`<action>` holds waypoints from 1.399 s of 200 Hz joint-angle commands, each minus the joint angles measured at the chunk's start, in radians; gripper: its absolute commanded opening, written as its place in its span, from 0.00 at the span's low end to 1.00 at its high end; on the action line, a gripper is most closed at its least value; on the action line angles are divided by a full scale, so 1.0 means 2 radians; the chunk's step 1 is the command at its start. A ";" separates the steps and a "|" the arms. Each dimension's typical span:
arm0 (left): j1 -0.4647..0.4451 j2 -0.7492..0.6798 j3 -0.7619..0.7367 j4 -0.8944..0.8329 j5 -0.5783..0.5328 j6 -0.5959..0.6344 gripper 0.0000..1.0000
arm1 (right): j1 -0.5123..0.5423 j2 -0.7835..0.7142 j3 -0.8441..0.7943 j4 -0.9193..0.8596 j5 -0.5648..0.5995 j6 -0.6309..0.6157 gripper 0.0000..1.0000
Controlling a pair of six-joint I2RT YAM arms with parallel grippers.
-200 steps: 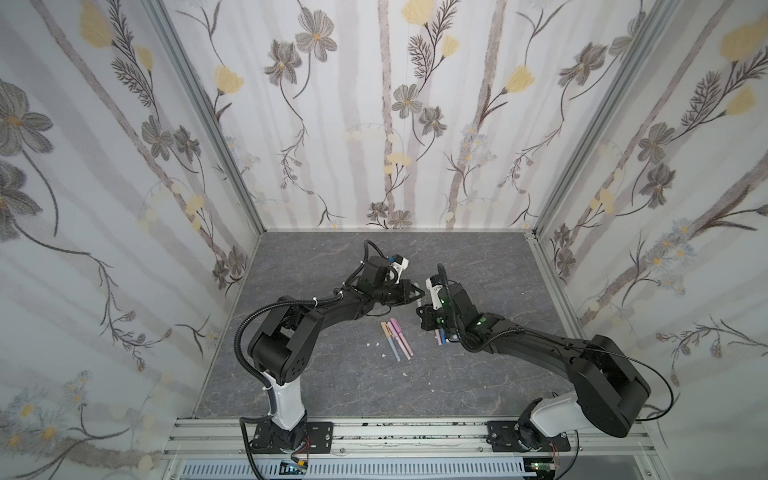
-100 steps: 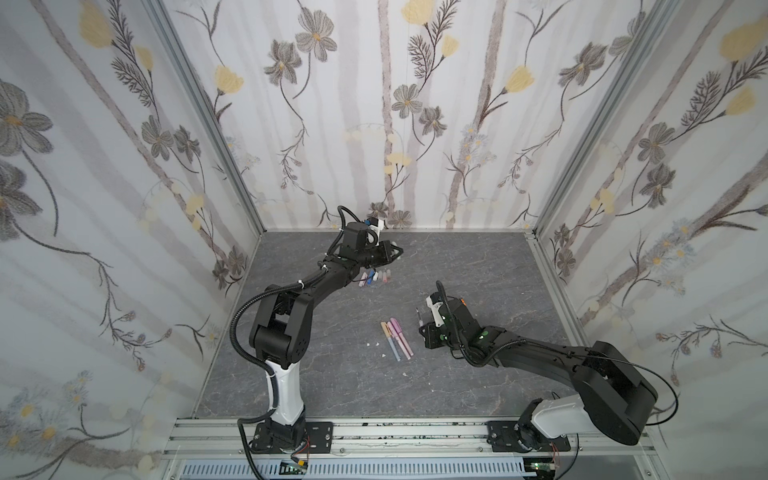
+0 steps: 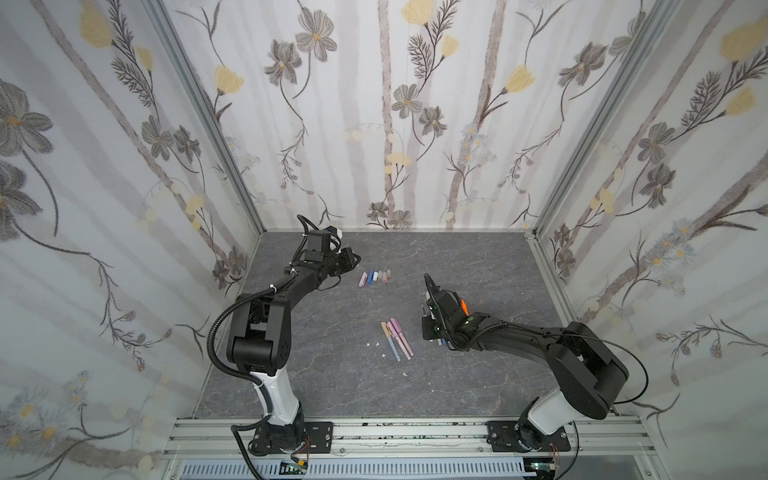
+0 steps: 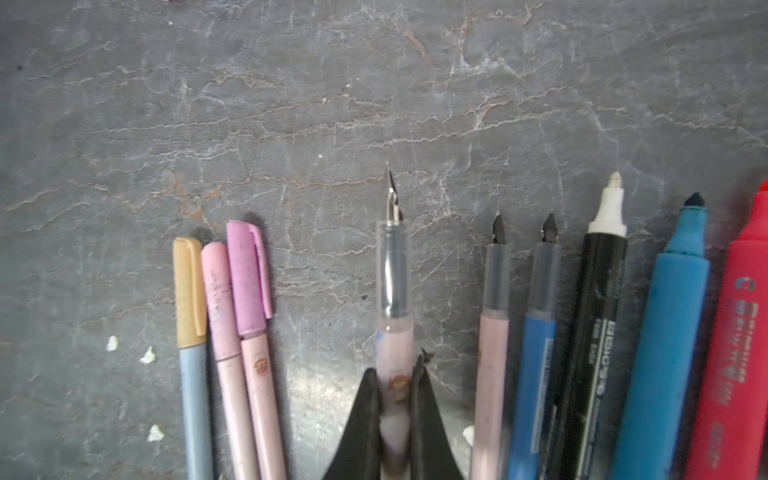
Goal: Open the pen caps
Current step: 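Drop the green cap at the cap row while the right lowers the pen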
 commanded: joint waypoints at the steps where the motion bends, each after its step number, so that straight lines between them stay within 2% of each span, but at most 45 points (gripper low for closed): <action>1: 0.006 -0.005 -0.010 -0.003 -0.007 0.016 0.00 | -0.002 0.021 0.016 -0.031 0.028 -0.011 0.00; 50: 0.019 -0.002 -0.030 0.003 -0.010 0.021 0.00 | -0.004 0.052 0.033 -0.047 0.045 -0.020 0.00; 118: 0.027 0.026 -0.027 -0.003 -0.024 0.035 0.00 | -0.005 0.054 0.035 -0.061 0.060 -0.022 0.00; 178: 0.026 0.057 -0.025 0.019 -0.008 0.029 0.00 | -0.004 0.047 0.031 -0.060 0.057 -0.023 0.10; 217: 0.027 0.076 -0.023 0.034 0.004 0.028 0.00 | -0.001 0.034 0.031 -0.052 0.049 -0.026 0.20; 280: 0.025 0.111 -0.021 0.049 0.018 0.029 0.03 | 0.001 0.017 0.034 -0.051 0.048 -0.027 0.23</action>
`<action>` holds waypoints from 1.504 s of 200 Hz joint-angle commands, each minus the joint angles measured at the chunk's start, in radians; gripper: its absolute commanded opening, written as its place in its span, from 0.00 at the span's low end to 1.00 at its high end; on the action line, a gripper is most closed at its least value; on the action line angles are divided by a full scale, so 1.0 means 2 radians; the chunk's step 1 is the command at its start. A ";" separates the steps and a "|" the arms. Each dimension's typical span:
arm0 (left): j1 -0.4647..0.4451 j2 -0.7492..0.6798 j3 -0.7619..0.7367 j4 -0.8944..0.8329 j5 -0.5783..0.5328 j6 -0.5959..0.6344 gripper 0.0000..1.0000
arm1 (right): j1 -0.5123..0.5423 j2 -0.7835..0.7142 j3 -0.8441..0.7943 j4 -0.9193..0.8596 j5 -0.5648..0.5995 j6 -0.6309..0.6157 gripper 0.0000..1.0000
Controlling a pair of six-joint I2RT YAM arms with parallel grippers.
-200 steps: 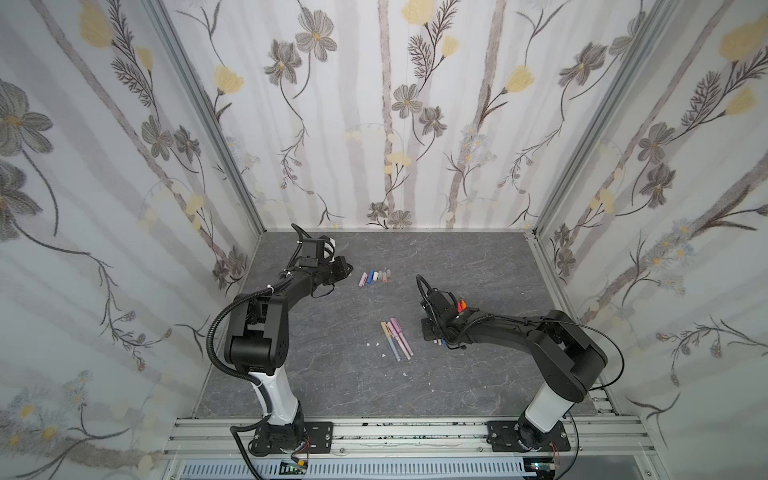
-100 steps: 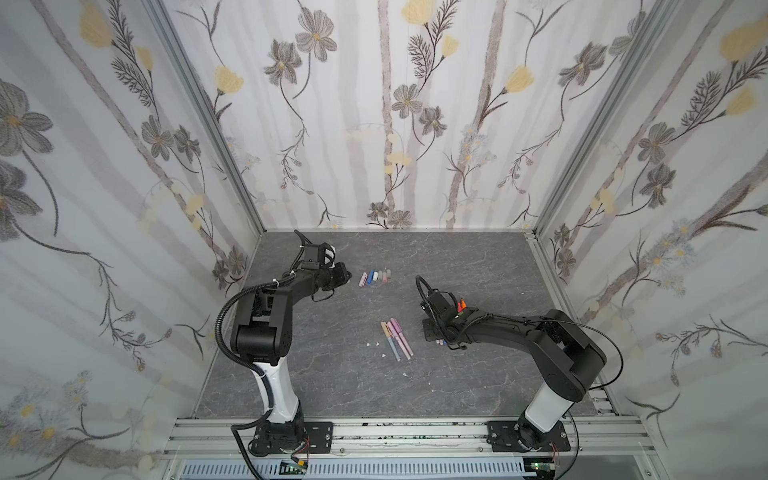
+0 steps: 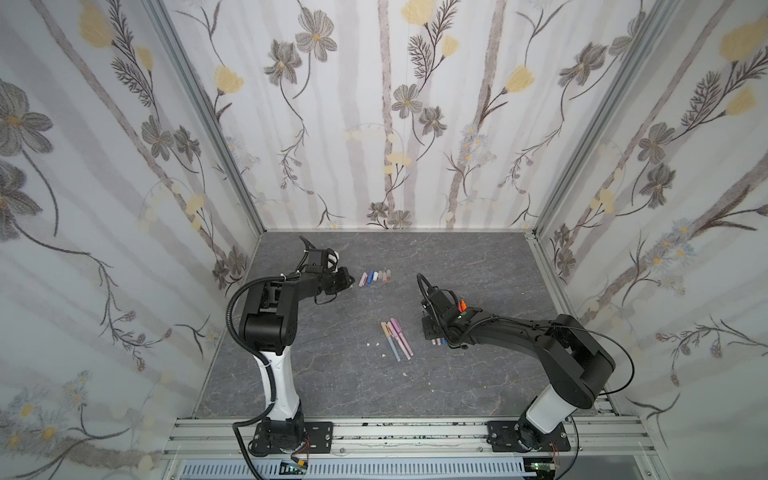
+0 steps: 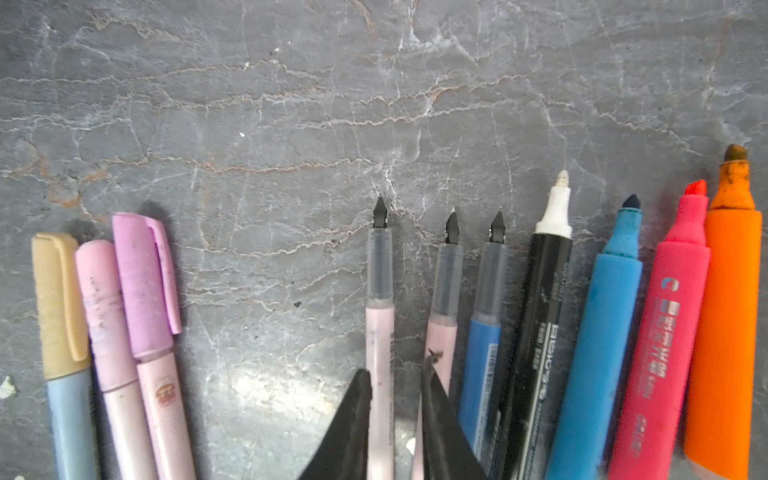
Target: Open the pen caps
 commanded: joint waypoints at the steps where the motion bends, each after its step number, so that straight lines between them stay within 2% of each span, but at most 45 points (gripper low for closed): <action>1: -0.001 0.011 0.004 0.021 0.012 0.002 0.03 | 0.000 -0.009 0.003 0.006 0.001 -0.001 0.23; 33: -0.004 0.021 0.005 0.024 0.016 0.003 0.07 | 0.000 -0.016 0.002 0.007 0.001 0.000 0.23; 86: -0.006 0.030 0.013 0.024 0.015 0.002 0.23 | 0.003 -0.019 0.003 0.005 0.000 0.000 0.23; 117: -0.005 0.036 0.019 0.023 0.015 0.001 0.28 | 0.006 -0.021 0.003 0.004 0.000 -0.001 0.23; 171: -0.005 0.020 0.013 0.031 0.025 -0.010 0.31 | 0.028 -0.019 0.009 0.026 -0.022 -0.004 0.25; 213: -0.004 -0.033 -0.005 0.046 0.042 -0.032 0.32 | 0.070 0.018 0.036 0.038 -0.042 -0.003 0.26; 301: -0.001 -0.130 -0.071 0.070 0.060 -0.058 0.33 | 0.087 0.063 0.060 0.027 -0.047 -0.004 0.25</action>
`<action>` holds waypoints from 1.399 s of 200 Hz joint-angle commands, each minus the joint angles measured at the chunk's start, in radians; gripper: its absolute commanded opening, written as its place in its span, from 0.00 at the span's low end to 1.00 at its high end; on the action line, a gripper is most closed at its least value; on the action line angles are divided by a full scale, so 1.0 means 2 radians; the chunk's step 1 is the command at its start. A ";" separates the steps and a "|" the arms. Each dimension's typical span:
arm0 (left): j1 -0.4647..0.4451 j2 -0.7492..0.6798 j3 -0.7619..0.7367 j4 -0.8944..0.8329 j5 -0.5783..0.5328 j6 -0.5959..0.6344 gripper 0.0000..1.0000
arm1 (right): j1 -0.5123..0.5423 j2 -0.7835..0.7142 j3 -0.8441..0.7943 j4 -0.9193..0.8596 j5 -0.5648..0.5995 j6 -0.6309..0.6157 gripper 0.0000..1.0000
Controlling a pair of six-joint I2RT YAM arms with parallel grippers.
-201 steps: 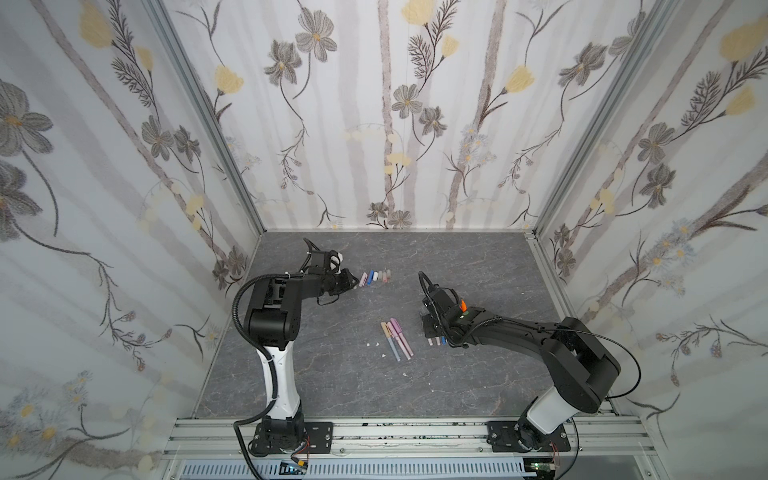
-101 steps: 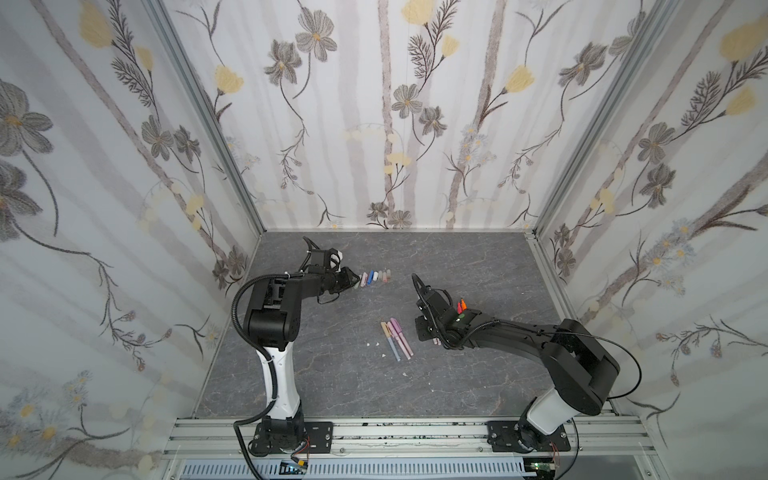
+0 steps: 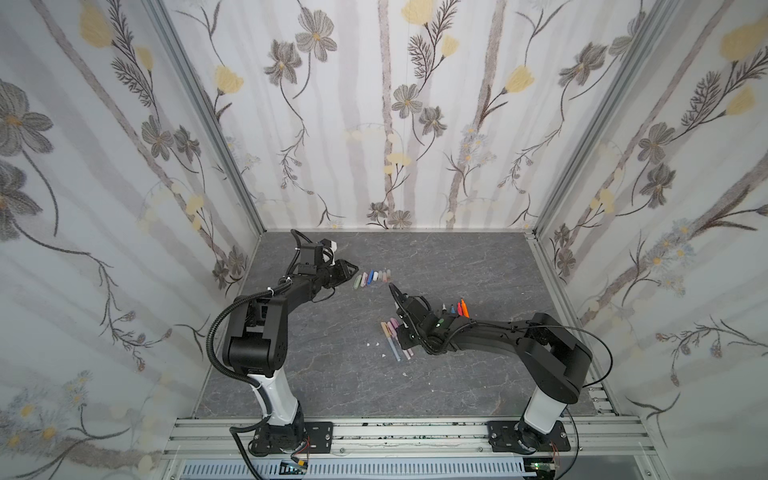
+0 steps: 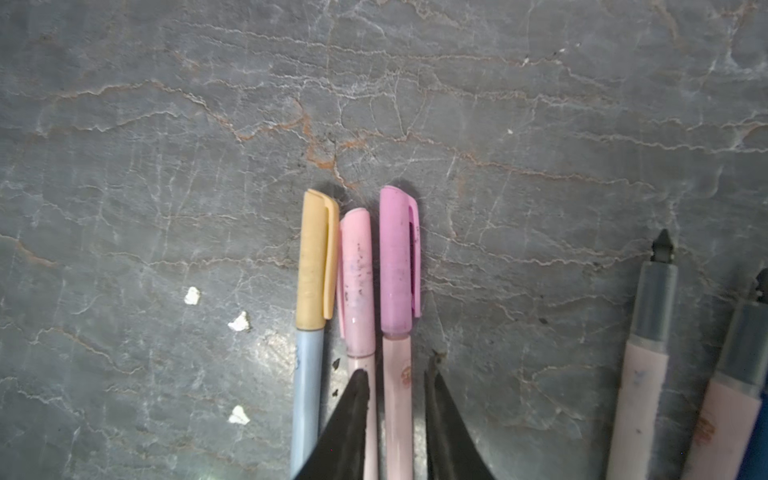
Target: Open the pen caps
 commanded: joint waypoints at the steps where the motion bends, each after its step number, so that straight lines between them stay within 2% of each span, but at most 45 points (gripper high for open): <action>1: 0.000 -0.014 -0.013 0.024 0.012 -0.014 0.33 | 0.002 0.007 0.005 -0.003 0.000 0.000 0.25; 134: -0.004 -0.035 -0.033 0.026 0.030 -0.017 0.34 | 0.011 0.028 -0.022 -0.018 0.008 0.000 0.18; 180: -0.008 -0.054 -0.042 0.026 0.035 -0.018 0.34 | 0.010 0.029 -0.028 -0.027 0.013 0.001 0.06; 232: -0.028 -0.063 -0.047 0.035 0.048 -0.029 0.36 | -0.006 -0.020 -0.037 -0.028 0.023 -0.003 0.00; 280: -0.056 -0.083 -0.062 0.041 0.059 -0.039 0.38 | -0.044 -0.085 -0.050 -0.011 -0.001 -0.014 0.00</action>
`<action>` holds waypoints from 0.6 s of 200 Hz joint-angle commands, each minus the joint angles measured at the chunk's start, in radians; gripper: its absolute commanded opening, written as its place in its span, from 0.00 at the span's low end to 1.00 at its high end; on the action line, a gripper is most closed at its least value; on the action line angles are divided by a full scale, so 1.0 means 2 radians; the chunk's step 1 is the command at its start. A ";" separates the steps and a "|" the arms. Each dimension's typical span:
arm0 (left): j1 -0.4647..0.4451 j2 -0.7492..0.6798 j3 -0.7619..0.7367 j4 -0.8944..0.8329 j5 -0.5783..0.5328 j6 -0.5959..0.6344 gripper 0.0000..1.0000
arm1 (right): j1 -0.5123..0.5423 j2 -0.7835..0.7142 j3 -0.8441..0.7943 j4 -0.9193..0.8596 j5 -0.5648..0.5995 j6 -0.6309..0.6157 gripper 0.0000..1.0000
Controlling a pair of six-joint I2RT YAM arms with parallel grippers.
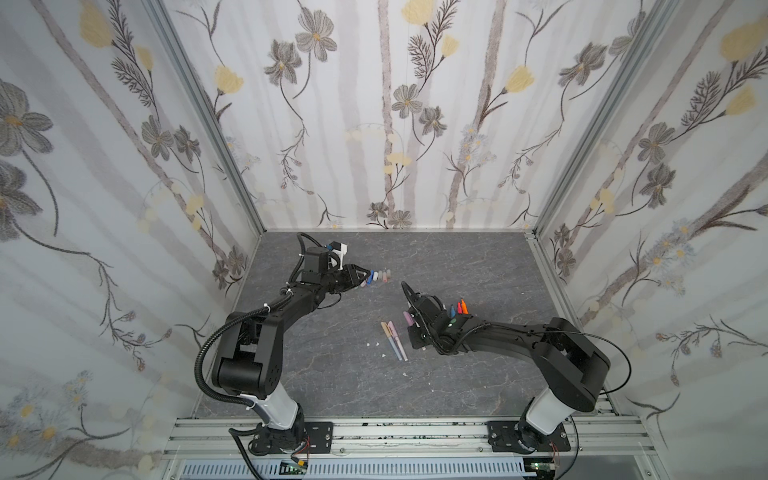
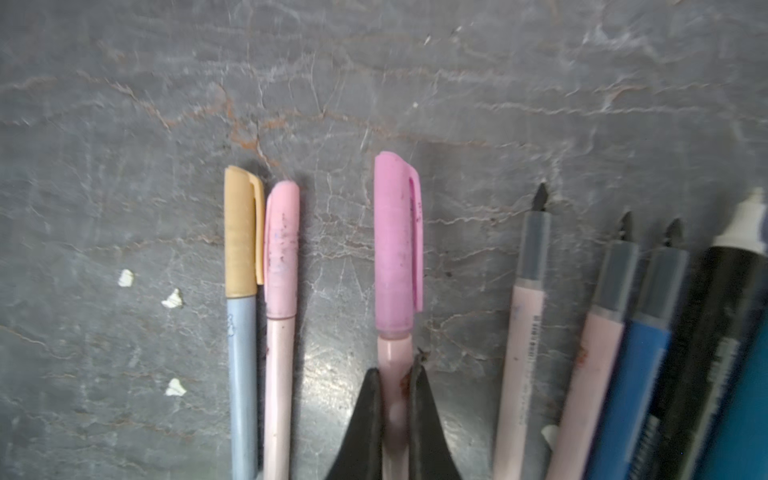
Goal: Open the pen caps
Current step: 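Close the right gripper on the pink-capped pen and lift it while the left approaches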
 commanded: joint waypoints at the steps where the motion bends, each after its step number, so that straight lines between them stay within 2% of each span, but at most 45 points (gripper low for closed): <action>1: -0.012 -0.010 -0.008 0.018 0.012 -0.009 0.38 | -0.013 -0.020 -0.005 0.007 -0.014 -0.010 0.00; 44: -0.046 -0.023 -0.022 0.024 0.023 -0.019 0.39 | -0.050 -0.080 -0.019 0.046 -0.064 -0.007 0.00; 120: -0.099 -0.012 -0.013 0.080 0.047 -0.063 0.42 | -0.057 -0.086 -0.021 0.069 -0.089 -0.003 0.00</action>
